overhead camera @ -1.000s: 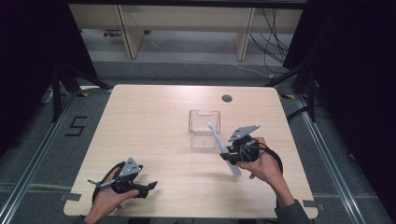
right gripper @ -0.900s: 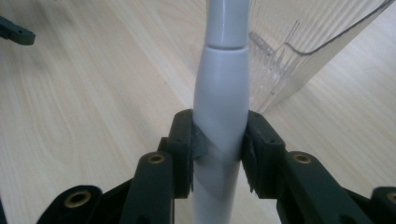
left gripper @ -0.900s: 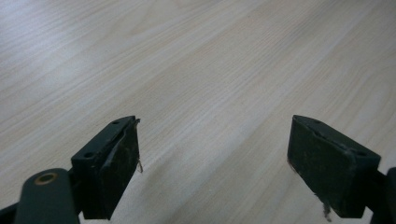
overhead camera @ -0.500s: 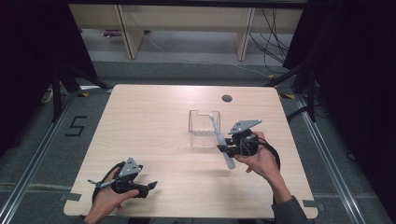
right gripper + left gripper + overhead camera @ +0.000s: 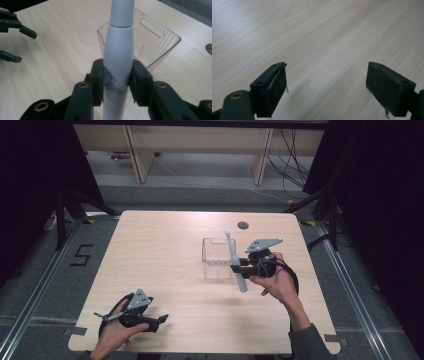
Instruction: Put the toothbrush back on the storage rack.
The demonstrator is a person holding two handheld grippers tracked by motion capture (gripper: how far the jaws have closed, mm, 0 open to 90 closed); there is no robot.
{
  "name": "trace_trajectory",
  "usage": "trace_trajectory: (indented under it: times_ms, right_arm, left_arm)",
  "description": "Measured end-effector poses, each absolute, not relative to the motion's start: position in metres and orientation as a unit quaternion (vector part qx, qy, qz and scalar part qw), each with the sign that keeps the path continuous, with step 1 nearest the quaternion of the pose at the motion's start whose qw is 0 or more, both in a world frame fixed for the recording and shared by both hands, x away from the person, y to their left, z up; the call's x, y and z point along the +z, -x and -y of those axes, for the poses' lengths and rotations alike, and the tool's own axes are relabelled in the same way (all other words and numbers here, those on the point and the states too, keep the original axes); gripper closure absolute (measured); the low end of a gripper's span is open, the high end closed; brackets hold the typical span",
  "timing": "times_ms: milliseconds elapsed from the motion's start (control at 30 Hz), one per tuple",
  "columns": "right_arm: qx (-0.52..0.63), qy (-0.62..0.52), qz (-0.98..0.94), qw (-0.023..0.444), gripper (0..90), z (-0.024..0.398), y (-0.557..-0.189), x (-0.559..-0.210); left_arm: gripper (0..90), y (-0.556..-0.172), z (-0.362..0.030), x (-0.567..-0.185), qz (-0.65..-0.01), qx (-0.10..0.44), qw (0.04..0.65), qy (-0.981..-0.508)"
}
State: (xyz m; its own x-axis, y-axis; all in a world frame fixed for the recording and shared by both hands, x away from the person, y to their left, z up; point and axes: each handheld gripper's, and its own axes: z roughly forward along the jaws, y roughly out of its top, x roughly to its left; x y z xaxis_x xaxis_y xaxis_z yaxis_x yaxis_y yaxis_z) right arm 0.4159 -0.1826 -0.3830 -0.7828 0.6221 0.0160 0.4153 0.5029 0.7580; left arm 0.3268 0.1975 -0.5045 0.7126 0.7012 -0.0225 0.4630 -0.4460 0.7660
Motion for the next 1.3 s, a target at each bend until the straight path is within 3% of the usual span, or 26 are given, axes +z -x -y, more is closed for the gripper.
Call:
trace_trajectory:
  times_ms: [467,767,1300]
  right_arm:
    - [0.415,-0.292,-0.851,0.134,67.2,0.167,-0.433,-0.354]
    - [0.431,-0.298,-0.844,0.112,67.2,0.156,-0.446,-0.346]
    - [0.418,-0.311,-0.845,0.122,67.2,0.133,-0.475,-0.336]
  left_arm:
    - [16.2,-0.327,-0.198,-0.504,-0.347,0.151,0.395,-0.837]
    - [16.2,-0.327,-0.198,-0.504,-0.346,0.15,0.396,-0.837]
    - [16.2,-0.326,-0.197,-0.503,-0.345,0.148,0.399,-0.837]
